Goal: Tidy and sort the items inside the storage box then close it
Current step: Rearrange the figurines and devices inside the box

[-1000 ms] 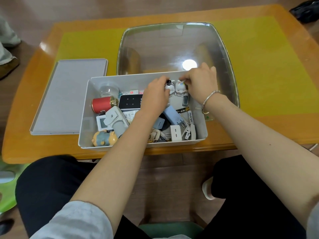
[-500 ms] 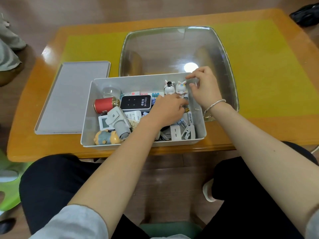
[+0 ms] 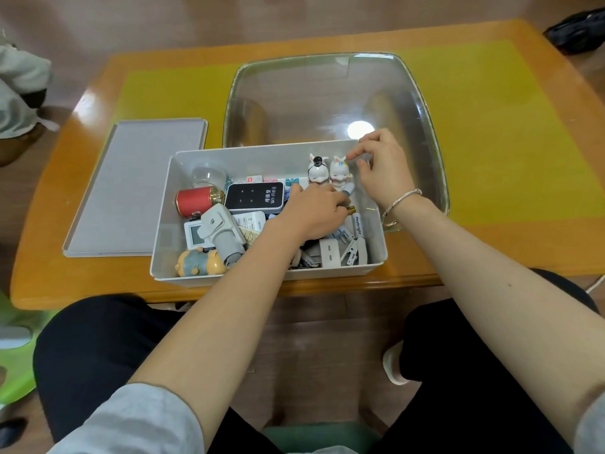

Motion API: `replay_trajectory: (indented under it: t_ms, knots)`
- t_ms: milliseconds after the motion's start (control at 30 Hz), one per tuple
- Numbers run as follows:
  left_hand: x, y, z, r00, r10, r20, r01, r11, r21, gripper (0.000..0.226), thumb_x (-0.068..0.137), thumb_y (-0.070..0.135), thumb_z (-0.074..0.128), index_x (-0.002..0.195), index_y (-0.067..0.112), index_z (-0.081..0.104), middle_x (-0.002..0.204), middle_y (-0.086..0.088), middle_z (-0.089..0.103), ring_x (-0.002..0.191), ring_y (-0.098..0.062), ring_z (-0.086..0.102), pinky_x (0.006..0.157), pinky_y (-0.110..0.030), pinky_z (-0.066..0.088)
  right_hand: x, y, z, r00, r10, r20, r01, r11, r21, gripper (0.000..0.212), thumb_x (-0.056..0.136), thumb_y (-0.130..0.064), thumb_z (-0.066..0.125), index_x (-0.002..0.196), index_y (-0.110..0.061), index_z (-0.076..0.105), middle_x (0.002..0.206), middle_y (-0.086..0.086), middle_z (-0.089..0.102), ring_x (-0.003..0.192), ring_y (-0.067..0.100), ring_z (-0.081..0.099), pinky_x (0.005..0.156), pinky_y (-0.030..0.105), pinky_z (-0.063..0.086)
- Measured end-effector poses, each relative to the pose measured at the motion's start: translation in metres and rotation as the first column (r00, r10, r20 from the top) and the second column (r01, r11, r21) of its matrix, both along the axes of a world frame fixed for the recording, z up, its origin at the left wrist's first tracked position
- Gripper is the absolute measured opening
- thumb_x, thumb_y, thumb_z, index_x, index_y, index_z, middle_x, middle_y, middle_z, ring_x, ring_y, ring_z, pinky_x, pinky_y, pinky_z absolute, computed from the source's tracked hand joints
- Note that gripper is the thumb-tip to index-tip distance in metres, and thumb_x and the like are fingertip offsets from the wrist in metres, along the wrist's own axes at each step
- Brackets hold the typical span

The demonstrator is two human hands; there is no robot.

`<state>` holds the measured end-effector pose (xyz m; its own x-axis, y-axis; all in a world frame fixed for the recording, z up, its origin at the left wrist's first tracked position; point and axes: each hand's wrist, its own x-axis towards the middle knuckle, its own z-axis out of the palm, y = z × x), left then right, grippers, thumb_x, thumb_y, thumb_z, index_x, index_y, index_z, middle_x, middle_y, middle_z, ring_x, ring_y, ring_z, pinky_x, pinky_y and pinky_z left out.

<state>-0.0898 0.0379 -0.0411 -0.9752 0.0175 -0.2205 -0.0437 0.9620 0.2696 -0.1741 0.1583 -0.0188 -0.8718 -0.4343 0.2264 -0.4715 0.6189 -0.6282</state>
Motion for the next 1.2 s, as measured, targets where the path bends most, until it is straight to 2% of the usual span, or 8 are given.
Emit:
replay_trajectory:
  t_ms: [200, 467, 633, 733, 867, 967, 1067, 1200]
  knots:
    - [0.004, -0.006, 0.001, 0.997, 0.048, -0.055, -0.048, 0.999, 0.001, 0.042, 0.098, 0.029, 0.031, 0.131, 0.027, 0.057, 0.141, -0.003, 0.044, 0.127, -0.023, 0.038, 0.101, -0.045, 0.023, 0.001, 0.000, -0.001, 1.000, -0.012, -0.009, 0.012, 1.000, -0.012, 0.023, 0.086, 0.006, 0.051, 0.088, -0.006, 0.071, 0.108, 0.007, 0.052, 0.101, 0.009, 0.050, 0.071, -0.005, 0.031]
    - [0.010, -0.004, 0.002, 0.995, 0.094, -0.036, -0.095, 0.994, -0.055, 0.046, 0.097, 0.036, 0.027, 0.138, 0.030, 0.047, 0.136, -0.007, 0.046, 0.125, -0.027, 0.037, 0.102, -0.047, 0.024, 0.002, -0.001, 0.000, 1.000, -0.013, -0.012, 0.013, 1.000, 0.022, 0.023, 0.087, 0.005, 0.051, 0.088, -0.007, 0.071, 0.107, 0.007, 0.052, 0.096, 0.006, 0.047, 0.068, -0.004, 0.031]
    - [0.011, -0.004, -0.001, 0.996, 0.084, -0.011, -0.085, 0.990, -0.112, 0.050, 0.096, 0.040, 0.027, 0.144, 0.027, 0.038, 0.140, -0.009, 0.043, 0.127, -0.030, 0.035, 0.103, -0.049, 0.022, 0.002, -0.001, -0.003, 0.996, -0.027, -0.087, 0.035, 0.995, 0.094, 0.022, 0.086, 0.000, 0.052, 0.089, -0.013, 0.070, 0.113, 0.000, 0.054, 0.093, 0.017, 0.057, 0.076, 0.034, 0.051]
    - [0.012, -0.003, -0.001, 0.996, 0.086, -0.009, -0.086, 0.990, -0.113, 0.051, 0.096, 0.042, 0.029, 0.142, 0.025, 0.041, 0.139, -0.008, 0.044, 0.126, -0.029, 0.035, 0.102, -0.048, 0.023, 0.002, 0.000, -0.004, 0.990, -0.026, -0.140, 0.045, 0.991, 0.130, 0.020, 0.084, -0.003, 0.053, 0.089, -0.016, 0.068, 0.113, -0.003, 0.050, 0.077, 0.020, 0.057, 0.065, 0.039, 0.052]
    - [0.013, 0.000, 0.001, 0.975, 0.157, -0.154, -0.175, 0.978, -0.110, 0.044, 0.097, 0.040, 0.030, 0.120, 0.017, 0.060, 0.120, -0.005, 0.057, 0.109, -0.025, 0.045, 0.090, -0.043, 0.027, 0.001, -0.001, -0.004, 0.984, 0.002, -0.178, 0.029, 0.985, 0.172, 0.019, 0.085, -0.005, 0.055, 0.090, -0.017, 0.068, 0.103, -0.001, 0.053, 0.070, 0.023, 0.056, 0.060, 0.038, 0.050]
    - [0.010, -0.004, 0.008, 0.843, 0.350, -0.408, -0.399, 0.916, -0.040, 0.024, 0.096, 0.030, 0.039, 0.091, 0.015, 0.057, 0.089, -0.004, 0.061, 0.081, -0.022, 0.043, 0.073, -0.036, 0.023, 0.002, -0.001, -0.002, 0.980, 0.032, -0.197, 0.008, 0.980, 0.200, 0.016, 0.087, -0.012, 0.056, 0.093, -0.019, 0.069, 0.102, -0.001, 0.058, 0.075, 0.022, 0.058, 0.061, 0.030, 0.047]
    - [0.004, -0.013, 0.014, 0.769, 0.423, -0.479, -0.491, 0.871, -0.018, 0.017, 0.094, 0.030, 0.049, 0.103, 0.015, 0.049, 0.086, -0.002, 0.059, 0.083, -0.027, 0.052, 0.070, -0.035, 0.024, -0.001, -0.001, -0.002, 0.974, 0.070, -0.215, -0.007, 0.959, 0.284, 0.015, 0.089, -0.021, 0.059, 0.102, -0.022, 0.067, 0.106, -0.003, 0.060, 0.082, 0.019, 0.060, 0.063, 0.025, 0.042]
    - [-0.009, -0.019, 0.014, 0.818, 0.368, -0.442, -0.451, 0.887, -0.096, 0.027, 0.095, 0.037, 0.054, 0.112, 0.017, 0.048, 0.084, -0.005, 0.065, 0.087, -0.030, 0.057, 0.071, -0.036, 0.021, -0.007, -0.009, 0.002, 0.977, 0.097, -0.191, -0.007, 0.906, 0.423, 0.022, 0.087, -0.030, 0.061, 0.109, -0.027, 0.064, 0.108, 0.000, 0.063, 0.090, 0.023, 0.062, 0.071, 0.031, 0.048]
